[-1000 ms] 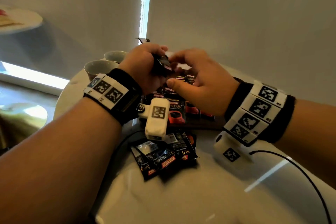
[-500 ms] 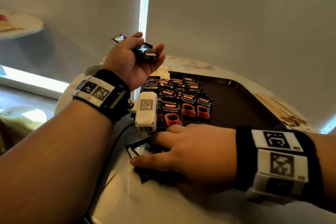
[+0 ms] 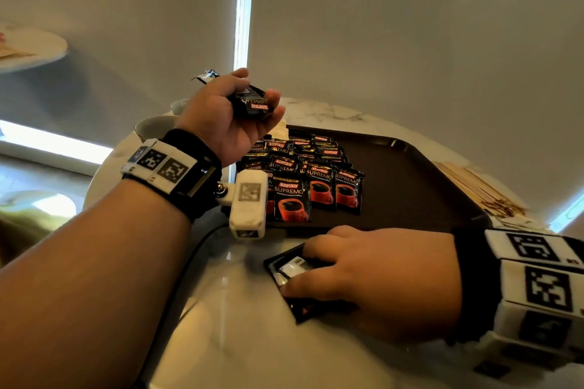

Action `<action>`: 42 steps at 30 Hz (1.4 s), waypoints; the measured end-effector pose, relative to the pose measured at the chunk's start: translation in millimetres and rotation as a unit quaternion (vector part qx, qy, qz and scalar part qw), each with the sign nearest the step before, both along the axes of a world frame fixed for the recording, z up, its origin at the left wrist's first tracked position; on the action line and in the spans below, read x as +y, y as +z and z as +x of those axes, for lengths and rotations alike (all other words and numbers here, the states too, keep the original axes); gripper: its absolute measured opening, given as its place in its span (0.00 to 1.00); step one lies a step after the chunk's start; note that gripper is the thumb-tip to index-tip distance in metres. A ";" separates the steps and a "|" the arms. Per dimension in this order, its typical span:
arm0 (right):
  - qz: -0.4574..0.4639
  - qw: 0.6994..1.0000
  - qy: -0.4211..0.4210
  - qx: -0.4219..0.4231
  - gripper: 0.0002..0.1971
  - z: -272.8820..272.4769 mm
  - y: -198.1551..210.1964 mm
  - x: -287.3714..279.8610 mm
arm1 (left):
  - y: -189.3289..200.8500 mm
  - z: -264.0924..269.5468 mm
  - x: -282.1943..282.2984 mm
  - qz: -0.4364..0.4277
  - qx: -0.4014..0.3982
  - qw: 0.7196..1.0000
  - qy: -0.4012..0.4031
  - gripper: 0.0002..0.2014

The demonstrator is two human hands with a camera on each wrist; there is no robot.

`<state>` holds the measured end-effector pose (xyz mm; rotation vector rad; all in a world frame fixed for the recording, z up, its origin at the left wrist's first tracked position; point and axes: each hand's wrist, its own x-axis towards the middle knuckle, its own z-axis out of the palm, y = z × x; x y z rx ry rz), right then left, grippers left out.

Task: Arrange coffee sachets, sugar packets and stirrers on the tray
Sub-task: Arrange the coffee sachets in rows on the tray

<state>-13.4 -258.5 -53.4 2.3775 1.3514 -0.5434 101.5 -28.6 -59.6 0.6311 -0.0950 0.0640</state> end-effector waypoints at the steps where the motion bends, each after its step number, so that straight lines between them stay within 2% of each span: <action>1: 0.004 1.000 -0.005 0.003 0.33 -0.4 2.5 -5.8 | 0.0 0.2 -0.4 0.002 0.000 1.000 0.000 0.15; 5: 0.061 0.995 -0.062 0.046 0.35 -1.0 20.7 -21.6 | -0.2 -2.6 -3.5 0.015 0.008 1.000 -0.002 0.15; 7: 0.143 0.979 -0.134 0.057 0.29 -0.2 27.9 -24.1 | -1.8 -3.9 -6.6 0.026 0.009 1.000 -0.006 0.15; 9: 0.223 0.953 -0.204 0.023 0.23 1.3 30.4 -21.1 | -2.6 -3.9 -10.8 0.040 0.004 0.999 -0.006 0.16; 10: 0.218 0.945 -0.245 0.008 0.28 1.3 30.3 -16.8 | -3.2 -3.4 -12.1 0.045 0.001 0.999 -0.006 0.16; 12: 0.133 0.944 -0.302 -0.007 0.43 1.6 25.8 -8.7 | -4.0 -2.7 -14.7 0.052 -0.005 0.999 -0.015 0.18; 14: 0.070 0.947 -0.313 -0.023 0.53 -1.2 16.3 0.5 | -5.6 -2.0 -15.7 0.076 -0.004 0.997 -0.021 0.19; 16: 0.044 0.950 -0.307 -0.040 0.55 -6.4 8.7 10.6 | -8.4 -0.3 -15.6 0.102 -0.004 0.995 -0.019 0.19; 21: 0.000 0.953 -0.298 -0.052 0.45 -12.6 -3.3 23.9 | -9.3 1.6 -14.8 0.098 -0.004 0.995 -0.023 0.20; 25: 0.012 0.954 -0.298 -0.024 0.34 -10.8 -4.1 15.6 | -8.2 -0.5 -16.2 0.088 -0.008 0.996 -0.029 0.19; 27: 0.017 0.950 -0.310 -0.009 0.35 -10.3 -2.3 9.2 | -7.7 -1.8 -16.9 0.089 -0.011 0.995 -0.037 0.19; 31: 0.007 0.940 -0.339 -0.027 0.47 -6.9 -1.0 1.1 | -7.3 -3.3 -17.7 0.112 -0.018 0.992 -0.051 0.23; 34: -0.003 0.939 -0.345 -0.013 0.45 -5.9 -2.4 1.5 | -8.0 -4.1 -19.1 0.129 -0.022 0.990 -0.057 0.25; 39: 0.028 0.932 -0.361 0.025 0.37 -4.1 -4.9 4.5 | -8.4 -4.7 -23.6 0.138 -0.016 0.989 -0.057 0.20; 42: 0.059 0.925 -0.375 0.033 0.36 -0.4 -6.4 2.7 | -9.1 -5.0 -24.4 0.139 -0.015 0.988 -0.065 0.19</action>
